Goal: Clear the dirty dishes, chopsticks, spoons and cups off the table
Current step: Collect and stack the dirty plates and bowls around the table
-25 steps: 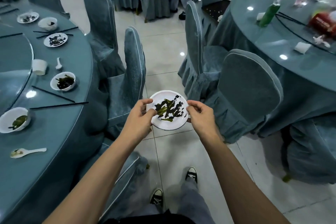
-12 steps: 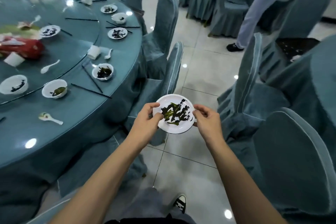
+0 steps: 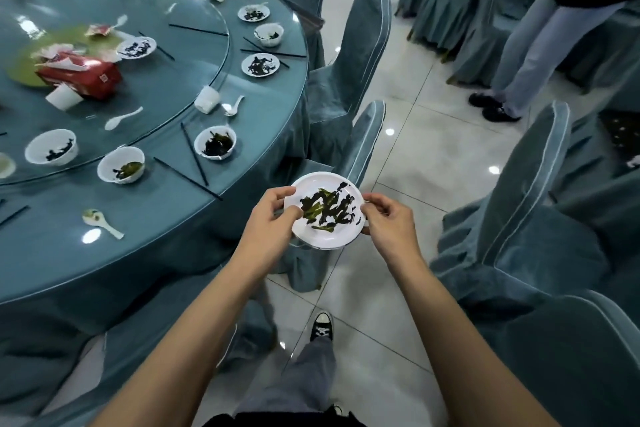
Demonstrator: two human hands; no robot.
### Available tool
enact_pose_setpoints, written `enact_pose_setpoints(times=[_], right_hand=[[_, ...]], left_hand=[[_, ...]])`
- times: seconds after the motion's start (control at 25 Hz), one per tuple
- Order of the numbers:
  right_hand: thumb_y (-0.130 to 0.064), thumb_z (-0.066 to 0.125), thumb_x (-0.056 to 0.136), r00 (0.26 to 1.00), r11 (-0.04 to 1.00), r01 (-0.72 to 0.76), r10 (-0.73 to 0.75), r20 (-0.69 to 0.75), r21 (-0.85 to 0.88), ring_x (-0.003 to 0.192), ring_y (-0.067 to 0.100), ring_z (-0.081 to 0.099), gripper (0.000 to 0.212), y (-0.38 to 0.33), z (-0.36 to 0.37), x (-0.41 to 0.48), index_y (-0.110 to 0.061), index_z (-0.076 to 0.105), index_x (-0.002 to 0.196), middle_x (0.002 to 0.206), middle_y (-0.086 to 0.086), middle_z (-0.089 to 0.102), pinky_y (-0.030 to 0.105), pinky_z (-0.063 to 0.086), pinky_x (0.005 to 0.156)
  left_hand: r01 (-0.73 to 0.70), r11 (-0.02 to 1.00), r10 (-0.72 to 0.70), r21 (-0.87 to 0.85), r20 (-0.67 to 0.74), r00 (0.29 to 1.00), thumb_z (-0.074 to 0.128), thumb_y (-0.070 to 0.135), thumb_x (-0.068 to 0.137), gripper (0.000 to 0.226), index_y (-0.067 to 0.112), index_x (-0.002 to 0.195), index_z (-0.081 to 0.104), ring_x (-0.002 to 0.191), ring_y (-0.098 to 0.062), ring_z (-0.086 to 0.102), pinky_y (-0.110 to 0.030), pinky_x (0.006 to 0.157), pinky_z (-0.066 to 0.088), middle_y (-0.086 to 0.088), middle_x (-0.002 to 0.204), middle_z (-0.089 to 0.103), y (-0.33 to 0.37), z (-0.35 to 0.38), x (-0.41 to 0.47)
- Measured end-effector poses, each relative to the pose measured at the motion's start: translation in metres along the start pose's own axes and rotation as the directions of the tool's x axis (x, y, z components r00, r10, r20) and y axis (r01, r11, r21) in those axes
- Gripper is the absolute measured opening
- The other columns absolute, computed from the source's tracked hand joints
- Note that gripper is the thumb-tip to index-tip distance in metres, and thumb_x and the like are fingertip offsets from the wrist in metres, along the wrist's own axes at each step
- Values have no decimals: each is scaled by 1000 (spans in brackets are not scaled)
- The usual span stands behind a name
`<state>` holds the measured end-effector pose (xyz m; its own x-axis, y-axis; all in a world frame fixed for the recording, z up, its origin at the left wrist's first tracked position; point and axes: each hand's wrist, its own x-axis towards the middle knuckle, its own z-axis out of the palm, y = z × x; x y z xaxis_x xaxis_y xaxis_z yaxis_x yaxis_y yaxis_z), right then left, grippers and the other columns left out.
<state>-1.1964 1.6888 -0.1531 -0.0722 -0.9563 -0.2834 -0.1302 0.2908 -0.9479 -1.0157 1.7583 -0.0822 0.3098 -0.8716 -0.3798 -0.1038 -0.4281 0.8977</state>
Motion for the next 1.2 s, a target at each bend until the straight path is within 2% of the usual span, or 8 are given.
enact_pose_setpoints(times=[0.12,0.24,0.36,0.6,0.76,0.92,1.0,1.2], right_hand=[[-33,63,71,1000,1000,-7,7,4,-15,91,18,74,16,-15,1,42,-34,74,82,88,-6,77,49,60,87],[-35,62,72,1000,999,-19,20,15,-42,93,17,74,24,-34,2,87,-31,76,91,91,-6,77,47,61,87],[-34,62,73,999,999,-24,25,23,-32,94,17,73,26,-45,5,119,-28,76,94,92,-5,77,47,61,87],[-24,64,82,1000,1000,-17,17,5,-25,93,18,74,16,-60,-2,182,-31,75,89,92,-5,77,48,61,87],[-9,63,92,1000,1000,-11,11,-6,-25,92,19,73,24,-69,-13,225,-31,73,88,94,-1,76,48,61,86],[-10,63,92,1000,999,-7,8,17,-32,93,19,73,23,-80,-31,279,-31,72,90,94,-1,76,47,62,84],[-10,63,91,999,999,-9,11,40,-42,91,18,73,24,-86,-44,309,-32,72,87,93,-2,75,47,62,84],[-23,65,82,993,997,-11,20,116,-76,91,17,73,15,-101,-78,385,-33,75,86,89,-7,76,49,60,88]], left_hand=[[2,1000,-2,-20,-6,1000,59,17,93,32,29,123,62,105,-16,68,-51,100,54,5,115,68,19,9,36],[15,999,-15,-37,-15,1000,59,31,77,41,33,118,63,105,-19,69,-53,99,54,7,113,69,40,19,75],[1,999,-2,-37,-10,1000,58,32,74,47,30,120,62,106,-19,68,-53,101,53,9,111,69,57,27,108],[12,997,-11,-72,7,1000,60,32,75,40,35,115,64,108,-19,68,-54,99,53,9,108,72,77,49,163],[14,997,-13,-76,18,1000,60,34,74,42,35,116,63,111,-20,67,-54,101,53,4,116,70,92,72,198],[0,997,0,-79,1,1000,60,20,90,35,28,124,61,110,-18,67,-51,101,54,2,118,68,114,106,235],[4,997,-7,-83,-26,1000,56,11,97,33,25,125,61,106,-16,68,-47,96,57,0,117,68,124,128,254],[31,992,-43,-124,-95,995,50,5,102,31,17,129,58,83,4,70,-22,70,59,1,118,65,157,186,292]])
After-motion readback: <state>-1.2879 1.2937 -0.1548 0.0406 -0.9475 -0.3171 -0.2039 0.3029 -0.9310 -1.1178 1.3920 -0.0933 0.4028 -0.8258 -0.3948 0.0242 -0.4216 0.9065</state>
